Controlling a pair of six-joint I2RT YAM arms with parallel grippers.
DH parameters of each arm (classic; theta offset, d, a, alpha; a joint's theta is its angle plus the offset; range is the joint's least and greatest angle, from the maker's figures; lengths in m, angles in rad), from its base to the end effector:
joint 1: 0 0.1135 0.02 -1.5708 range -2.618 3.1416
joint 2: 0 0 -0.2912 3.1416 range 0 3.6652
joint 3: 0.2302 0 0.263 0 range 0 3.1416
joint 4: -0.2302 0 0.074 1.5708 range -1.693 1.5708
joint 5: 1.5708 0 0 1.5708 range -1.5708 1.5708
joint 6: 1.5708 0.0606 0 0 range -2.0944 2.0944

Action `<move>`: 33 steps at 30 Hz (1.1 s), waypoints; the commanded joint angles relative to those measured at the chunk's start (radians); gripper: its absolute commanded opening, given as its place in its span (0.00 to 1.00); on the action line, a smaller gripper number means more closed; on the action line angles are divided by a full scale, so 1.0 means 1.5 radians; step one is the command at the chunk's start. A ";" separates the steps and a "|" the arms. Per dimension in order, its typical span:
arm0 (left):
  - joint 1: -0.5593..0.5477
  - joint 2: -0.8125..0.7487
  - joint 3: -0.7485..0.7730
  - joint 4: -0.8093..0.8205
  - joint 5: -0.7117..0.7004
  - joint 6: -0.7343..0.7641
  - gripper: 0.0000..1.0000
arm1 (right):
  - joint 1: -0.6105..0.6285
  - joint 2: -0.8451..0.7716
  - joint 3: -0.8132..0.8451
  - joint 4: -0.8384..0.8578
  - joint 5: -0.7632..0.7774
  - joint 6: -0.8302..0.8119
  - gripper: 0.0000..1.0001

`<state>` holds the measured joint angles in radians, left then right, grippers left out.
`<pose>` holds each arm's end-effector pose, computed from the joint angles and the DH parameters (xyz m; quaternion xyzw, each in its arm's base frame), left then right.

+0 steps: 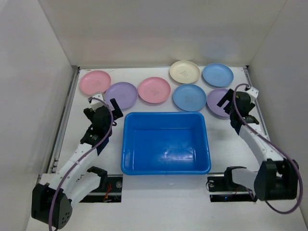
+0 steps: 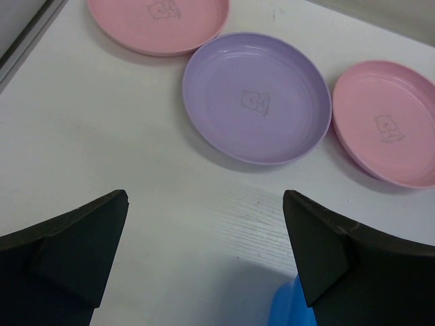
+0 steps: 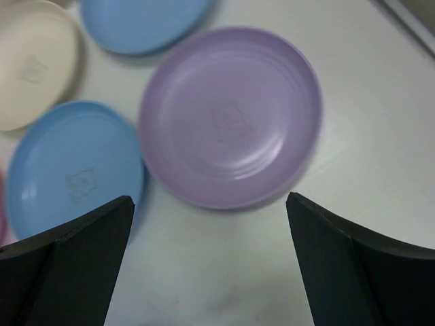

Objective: Place the plates into the plastic bin on the countertop

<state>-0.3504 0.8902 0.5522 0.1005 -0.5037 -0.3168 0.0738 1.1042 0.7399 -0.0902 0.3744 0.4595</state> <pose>0.2183 -0.0486 0.2816 -0.1413 0.7636 -0.0110 0.6300 0.2677 -0.0024 0.2812 0.2565 0.7991 -0.0152 0.5436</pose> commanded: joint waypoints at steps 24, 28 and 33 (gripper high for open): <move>-0.009 -0.060 -0.001 0.016 -0.025 -0.003 1.00 | -0.196 0.288 -0.005 0.091 -0.249 0.291 0.72; -0.008 -0.057 -0.001 0.016 -0.025 -0.003 1.00 | -0.201 0.302 -0.012 0.109 -0.253 0.301 0.64; -0.009 -0.056 -0.001 0.016 -0.025 -0.003 1.00 | -0.215 0.321 -0.024 0.145 -0.281 0.317 0.46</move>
<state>-0.3630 0.8200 0.5510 0.0994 -0.5255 -0.3168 -0.2348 1.5715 0.7197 0.0406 -0.0097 0.9016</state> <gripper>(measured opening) 0.997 0.488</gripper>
